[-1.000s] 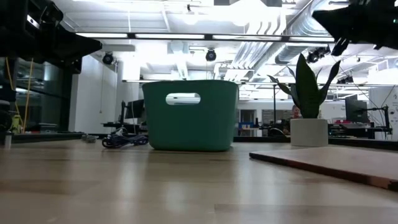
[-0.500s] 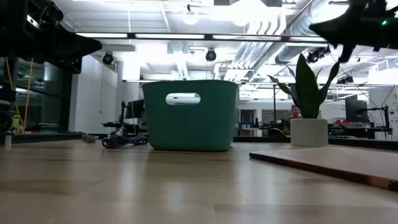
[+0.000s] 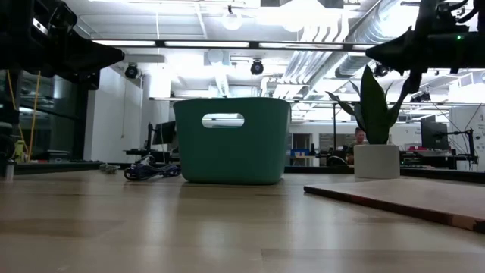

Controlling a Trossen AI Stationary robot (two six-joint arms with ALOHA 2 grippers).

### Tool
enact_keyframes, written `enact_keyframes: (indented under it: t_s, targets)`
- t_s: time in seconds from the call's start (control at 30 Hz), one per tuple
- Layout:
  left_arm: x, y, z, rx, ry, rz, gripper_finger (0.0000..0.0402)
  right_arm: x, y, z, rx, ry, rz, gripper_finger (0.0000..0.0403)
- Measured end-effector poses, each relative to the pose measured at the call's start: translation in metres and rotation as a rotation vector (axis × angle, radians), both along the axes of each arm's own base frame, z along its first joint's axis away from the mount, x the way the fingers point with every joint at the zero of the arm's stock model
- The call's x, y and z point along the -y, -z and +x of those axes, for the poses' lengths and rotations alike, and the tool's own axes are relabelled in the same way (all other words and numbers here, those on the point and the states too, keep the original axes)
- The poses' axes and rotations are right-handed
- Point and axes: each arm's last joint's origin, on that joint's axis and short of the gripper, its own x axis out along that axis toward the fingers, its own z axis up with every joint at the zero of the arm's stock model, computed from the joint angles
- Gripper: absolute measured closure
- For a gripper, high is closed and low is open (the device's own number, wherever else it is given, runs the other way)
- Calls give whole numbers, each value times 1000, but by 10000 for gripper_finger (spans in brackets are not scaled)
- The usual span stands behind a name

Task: Pick and place USB-C Cables
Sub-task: Put the black and white charger cable into the green bin

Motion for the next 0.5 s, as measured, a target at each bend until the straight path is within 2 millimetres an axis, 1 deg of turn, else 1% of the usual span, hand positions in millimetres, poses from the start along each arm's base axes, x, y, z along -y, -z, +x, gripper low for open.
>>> enact_keyframes:
  t_s: [0.13,0.4,0.5]
  targets:
    - [0,0,0,0,0,0,401,0,0,0,13,-20,15,402]
    - [0,0,0,0,0,0,401,-1,4,2,-50,-34,-6,402]
    - [0,0,0,0,1,0,401,-1,5,2,-54,-41,7,389]
